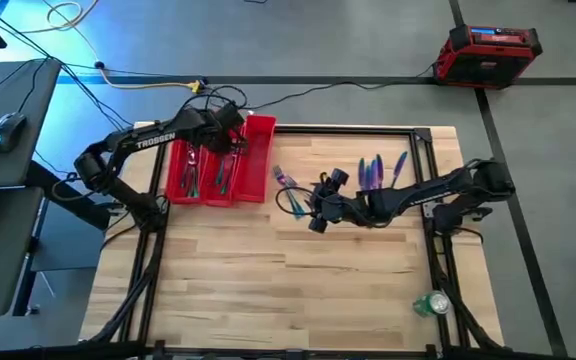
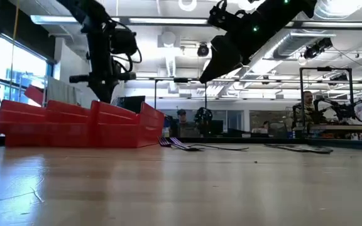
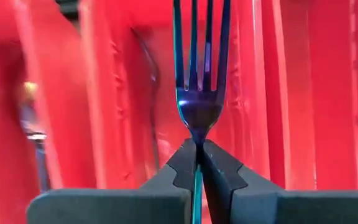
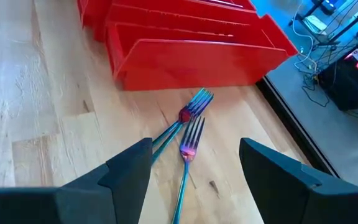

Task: Sort silverware
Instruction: Put the blue fork into the middle red bin

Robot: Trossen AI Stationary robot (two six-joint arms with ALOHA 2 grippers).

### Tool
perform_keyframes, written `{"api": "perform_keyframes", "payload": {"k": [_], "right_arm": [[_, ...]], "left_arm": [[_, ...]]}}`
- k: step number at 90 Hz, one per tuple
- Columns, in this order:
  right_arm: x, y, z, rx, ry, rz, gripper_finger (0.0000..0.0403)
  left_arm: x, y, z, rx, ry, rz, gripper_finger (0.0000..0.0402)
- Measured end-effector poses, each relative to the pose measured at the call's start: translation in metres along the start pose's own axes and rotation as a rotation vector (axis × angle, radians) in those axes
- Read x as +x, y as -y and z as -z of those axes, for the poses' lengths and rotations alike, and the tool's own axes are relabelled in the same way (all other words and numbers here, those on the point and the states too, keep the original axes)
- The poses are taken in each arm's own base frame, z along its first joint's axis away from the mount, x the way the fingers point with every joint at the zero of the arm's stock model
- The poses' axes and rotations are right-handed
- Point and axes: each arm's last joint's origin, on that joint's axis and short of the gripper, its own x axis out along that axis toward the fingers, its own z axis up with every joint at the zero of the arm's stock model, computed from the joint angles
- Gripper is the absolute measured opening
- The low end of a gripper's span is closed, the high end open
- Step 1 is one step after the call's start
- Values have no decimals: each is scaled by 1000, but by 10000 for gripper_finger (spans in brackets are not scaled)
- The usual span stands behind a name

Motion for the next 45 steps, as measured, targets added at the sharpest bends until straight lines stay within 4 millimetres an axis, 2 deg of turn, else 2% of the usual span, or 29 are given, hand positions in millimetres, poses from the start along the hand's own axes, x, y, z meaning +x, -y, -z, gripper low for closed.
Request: {"api": "perform_keyframes", "payload": {"k": [22, 45], "right_arm": [[0, 0, -1, 8, 11, -1, 231], [0, 0, -1, 8, 11, -12, 231]], "left_arm": [[28, -4, 4, 13, -93, -34, 0], [59, 3, 4, 31, -163, -39, 0]]}}
